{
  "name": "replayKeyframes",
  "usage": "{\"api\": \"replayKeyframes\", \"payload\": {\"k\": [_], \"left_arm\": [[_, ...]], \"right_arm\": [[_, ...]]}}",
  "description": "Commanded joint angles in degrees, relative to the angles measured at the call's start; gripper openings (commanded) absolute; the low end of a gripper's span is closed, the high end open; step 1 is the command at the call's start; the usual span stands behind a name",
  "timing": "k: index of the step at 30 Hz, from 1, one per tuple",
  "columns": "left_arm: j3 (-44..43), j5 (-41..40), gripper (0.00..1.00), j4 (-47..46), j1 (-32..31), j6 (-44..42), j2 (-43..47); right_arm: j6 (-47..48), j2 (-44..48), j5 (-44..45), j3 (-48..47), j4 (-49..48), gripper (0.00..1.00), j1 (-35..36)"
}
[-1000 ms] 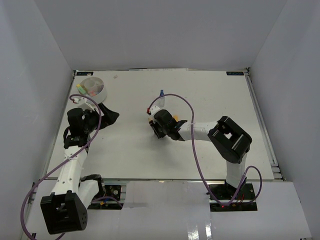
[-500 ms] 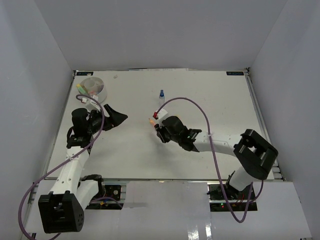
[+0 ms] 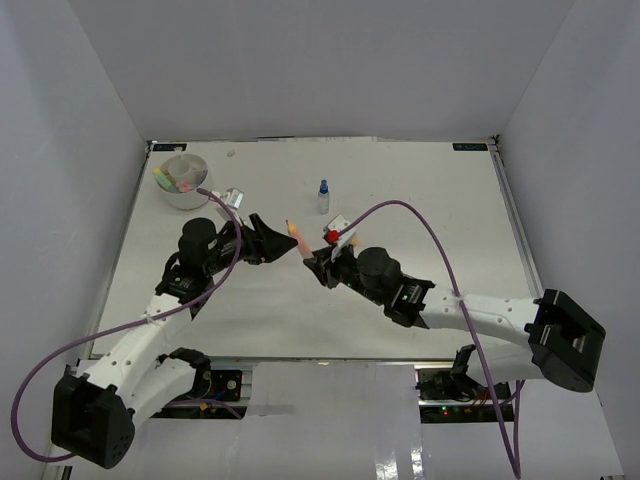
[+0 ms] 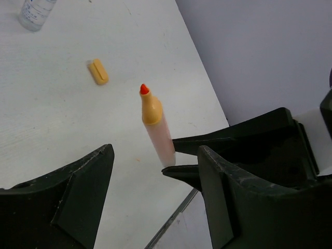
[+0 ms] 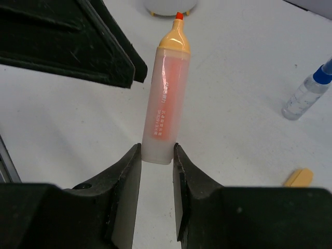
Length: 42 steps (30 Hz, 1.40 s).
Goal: Sort the stationery into containers
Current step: Pick up the pen from the center of the board.
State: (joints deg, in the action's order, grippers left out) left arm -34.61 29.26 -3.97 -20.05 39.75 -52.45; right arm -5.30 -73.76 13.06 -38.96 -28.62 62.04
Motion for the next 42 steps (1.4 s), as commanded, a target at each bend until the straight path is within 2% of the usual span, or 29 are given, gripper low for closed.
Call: {"api": "replayKeyframes", "payload": {"k": [1, 13, 25, 29, 32, 33, 34, 37, 38, 41, 42], "left_arm": [[-2.7, -5.1, 0.76, -2.0, -2.6, 0.8, -1.6], [-4.8, -9.3, 0.64, -7.3, -6.7, 4.2, -5.7], [-5.3, -8.7, 0.52, -10.4, -9.0, 5.3, -8.7], [-5.1, -9.0, 0.40, -10.8, -9.2, 5.8, -8.6], [-4.9, -9.7, 0.23, -11.3, -9.2, 6.1, -8.3], [-4.8, -9.7, 0.20, -11.6, -9.2, 6.3, -8.3], [-4.7, -9.6, 0.18, -12.0, -9.2, 6.4, -8.3], [-4.2, -9.0, 0.13, -12.8, -9.2, 6.2, -8.1], [-4.2, -8.9, 0.13, -13.0, -9.2, 5.9, -8.0], [-4.0, -7.8, 0.11, -13.4, -9.2, 3.4, -7.4], [-3.7, -7.2, 0.11, -13.8, -9.2, 2.5, -7.2]], "right_arm": [[1.1, 2.7, 2.4, 0.6, -5.7, 0.08, 0.4], [1.9, 5.2, 3.3, 3.5, -8.0, 0.08, 0.7], [2.3, 6.3, 4.5, 4.6, -8.4, 0.08, 1.0], [2.7, 6.7, 5.4, 5.6, -9.1, 0.08, 1.1], [2.9, 6.5, 5.5, 6.0, -9.3, 0.11, 1.0], [2.9, 6.5, 5.4, 6.1, -9.3, 0.12, 1.1], [3.0, 6.5, 5.2, 6.2, -9.3, 0.14, 1.0], [3.5, 6.8, 5.2, 6.2, -7.8, 0.30, 1.1], [3.5, 7.0, 5.0, 6.0, -7.1, 0.41, 1.1], [4.2, 7.9, 4.5, 5.4, -3.9, 0.62, 0.8], [4.7, 9.0, 4.0, 5.2, -3.2, 0.72, 0.7]]}}
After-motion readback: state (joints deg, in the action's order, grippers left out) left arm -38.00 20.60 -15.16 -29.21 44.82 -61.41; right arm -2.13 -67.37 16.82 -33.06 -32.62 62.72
